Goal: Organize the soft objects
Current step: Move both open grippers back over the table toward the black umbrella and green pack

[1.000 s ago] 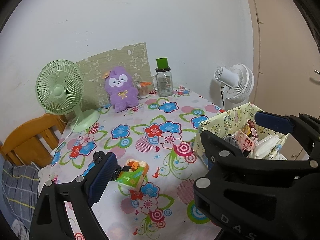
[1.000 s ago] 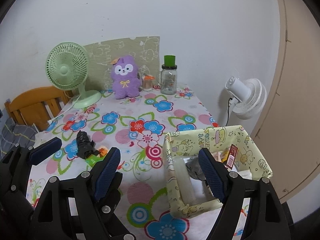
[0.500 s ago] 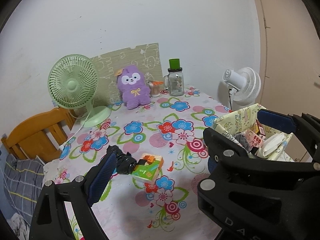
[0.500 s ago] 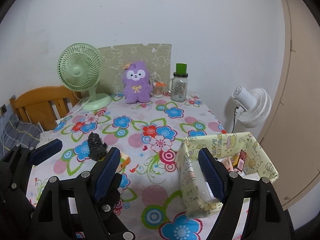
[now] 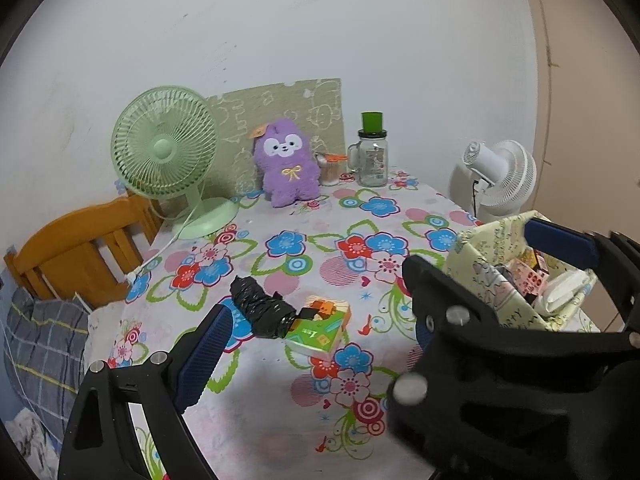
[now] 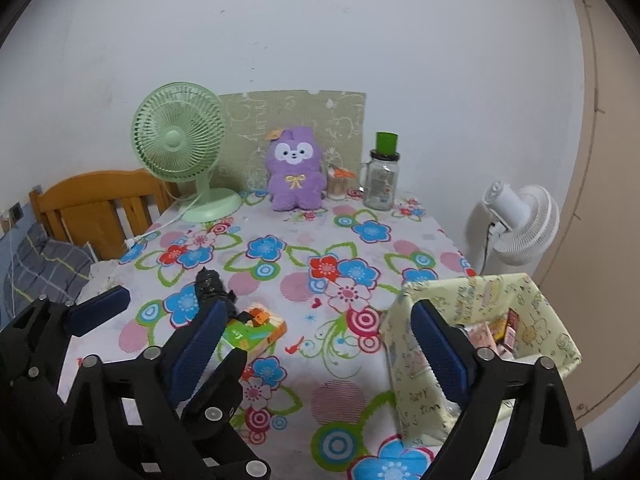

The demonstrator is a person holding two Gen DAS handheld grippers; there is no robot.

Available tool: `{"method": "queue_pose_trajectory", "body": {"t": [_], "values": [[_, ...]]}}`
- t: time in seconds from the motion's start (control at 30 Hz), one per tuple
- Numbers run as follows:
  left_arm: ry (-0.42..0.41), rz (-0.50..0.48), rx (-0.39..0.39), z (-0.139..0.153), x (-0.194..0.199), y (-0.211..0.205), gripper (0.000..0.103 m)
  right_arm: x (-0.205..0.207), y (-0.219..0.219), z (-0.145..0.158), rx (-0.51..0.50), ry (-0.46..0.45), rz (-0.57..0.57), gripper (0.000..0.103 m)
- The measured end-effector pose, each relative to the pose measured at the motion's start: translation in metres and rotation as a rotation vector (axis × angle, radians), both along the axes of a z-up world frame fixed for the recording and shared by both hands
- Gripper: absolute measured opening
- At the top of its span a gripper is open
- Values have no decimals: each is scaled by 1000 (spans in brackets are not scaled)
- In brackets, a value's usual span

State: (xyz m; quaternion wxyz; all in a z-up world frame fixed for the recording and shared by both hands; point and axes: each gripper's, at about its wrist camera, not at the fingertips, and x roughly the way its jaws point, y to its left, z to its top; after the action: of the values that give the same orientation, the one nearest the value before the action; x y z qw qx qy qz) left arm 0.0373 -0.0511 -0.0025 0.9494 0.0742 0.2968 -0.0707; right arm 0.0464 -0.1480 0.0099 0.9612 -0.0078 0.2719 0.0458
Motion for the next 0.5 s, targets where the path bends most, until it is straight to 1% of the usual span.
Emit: {"method": "queue_pose_trajectory", "body": {"t": [0.1,0.3,0.5], "values": [[16,5,-21,-4,5,8,94,4,8,-3,-20,11,8,96],[36,30,-16,-13,13,19,94,19,19,-14,-9,60,32,96],[61,48,-17,-23,22,30,94,28,30,-24,-6,68,44,96]]}}
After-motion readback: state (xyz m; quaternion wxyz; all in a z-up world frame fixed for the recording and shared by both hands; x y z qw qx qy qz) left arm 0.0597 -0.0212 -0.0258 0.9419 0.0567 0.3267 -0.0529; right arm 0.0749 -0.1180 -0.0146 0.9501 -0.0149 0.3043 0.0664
